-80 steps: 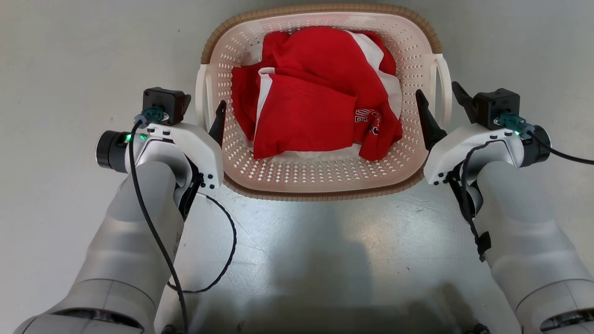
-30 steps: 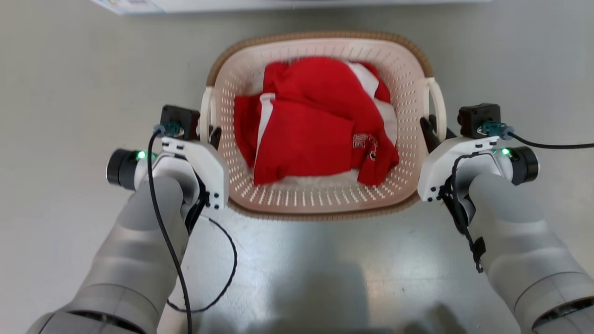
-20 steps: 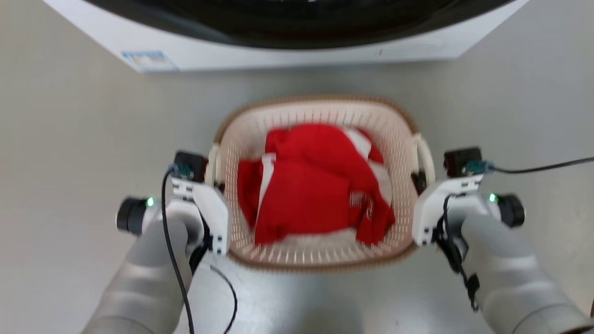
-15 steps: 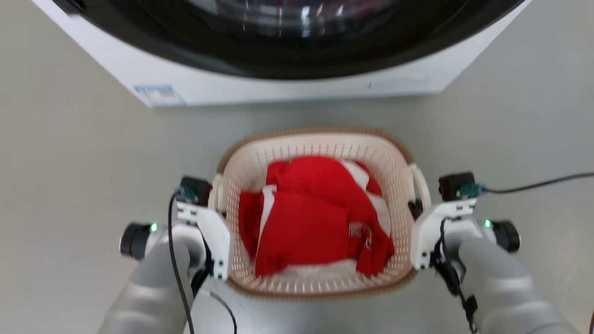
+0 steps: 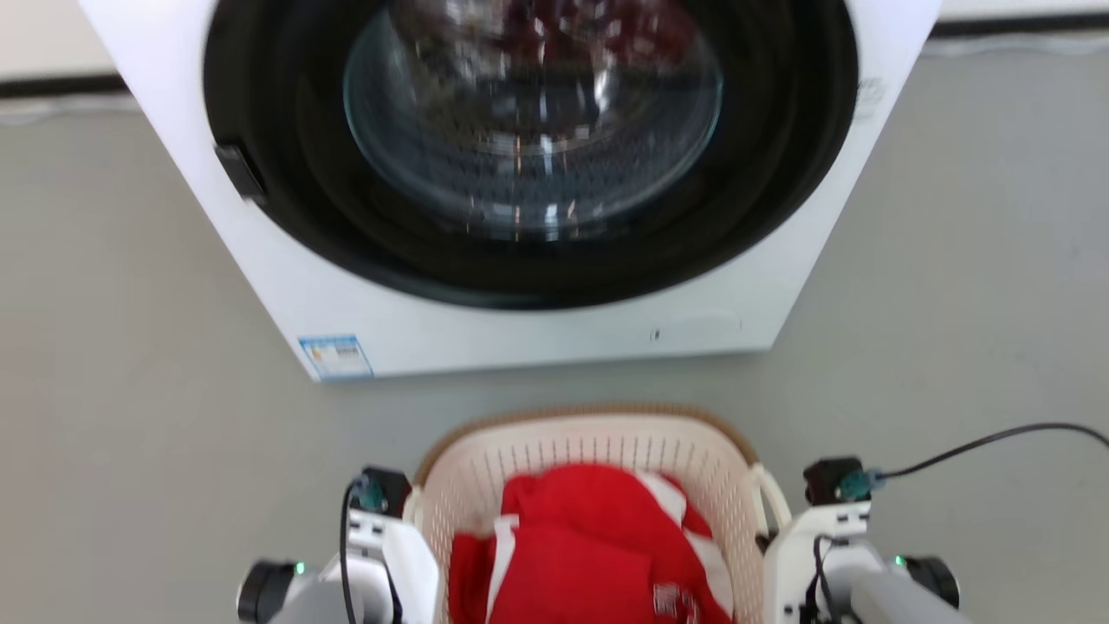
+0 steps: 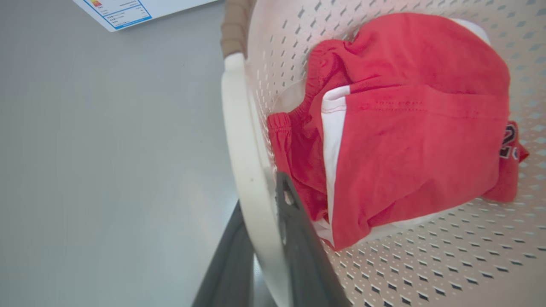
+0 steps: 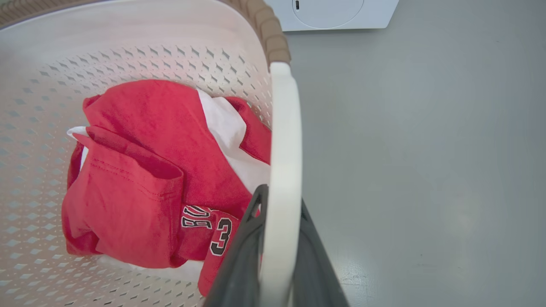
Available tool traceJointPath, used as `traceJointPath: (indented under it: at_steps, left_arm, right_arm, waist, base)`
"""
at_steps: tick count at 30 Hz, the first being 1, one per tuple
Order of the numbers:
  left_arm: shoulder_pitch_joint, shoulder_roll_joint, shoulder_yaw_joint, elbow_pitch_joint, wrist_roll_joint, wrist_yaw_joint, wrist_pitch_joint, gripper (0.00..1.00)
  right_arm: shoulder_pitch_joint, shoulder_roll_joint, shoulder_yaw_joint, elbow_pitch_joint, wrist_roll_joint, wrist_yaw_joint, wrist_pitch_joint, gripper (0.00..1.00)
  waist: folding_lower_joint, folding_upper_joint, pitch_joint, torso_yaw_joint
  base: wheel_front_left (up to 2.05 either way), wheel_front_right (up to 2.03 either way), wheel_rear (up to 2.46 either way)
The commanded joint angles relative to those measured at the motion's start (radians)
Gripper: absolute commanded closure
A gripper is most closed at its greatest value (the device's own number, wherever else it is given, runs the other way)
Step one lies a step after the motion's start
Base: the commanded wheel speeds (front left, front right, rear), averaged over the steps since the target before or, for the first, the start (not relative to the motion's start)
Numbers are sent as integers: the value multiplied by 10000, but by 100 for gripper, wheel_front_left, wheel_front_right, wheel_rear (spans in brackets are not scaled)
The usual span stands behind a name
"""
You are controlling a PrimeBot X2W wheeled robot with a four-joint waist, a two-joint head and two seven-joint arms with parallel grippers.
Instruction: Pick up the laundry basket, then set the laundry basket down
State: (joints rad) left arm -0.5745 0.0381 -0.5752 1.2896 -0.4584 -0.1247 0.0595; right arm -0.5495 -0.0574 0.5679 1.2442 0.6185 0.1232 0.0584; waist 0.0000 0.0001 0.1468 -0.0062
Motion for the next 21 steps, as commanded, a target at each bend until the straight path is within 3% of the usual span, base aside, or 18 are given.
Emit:
traceJointPath:
  at_steps: [1, 9, 21]
  left_arm:
    - [69, 245, 67, -192, -95, -59, 30, 100]
    - [630, 196, -659, -589, -691, -59, 669, 100]
    - [464, 438, -1286, -889, -1478, -59, 959, 100]
  right_arm:
    - [86, 72, 280, -206, 84, 75, 37, 100]
    - [330, 72, 880, -217, 530, 75, 588, 100]
    - [-10, 72, 1374, -70, 805, 75, 552, 100]
  waist:
    - [0, -1, -733, -41]
    - [0, -1, -1682, 74]
    - [0, -1, -1989, -14]
  base:
    - [0, 0, 0]
    - [0, 0, 0]
    - [0, 0, 0]
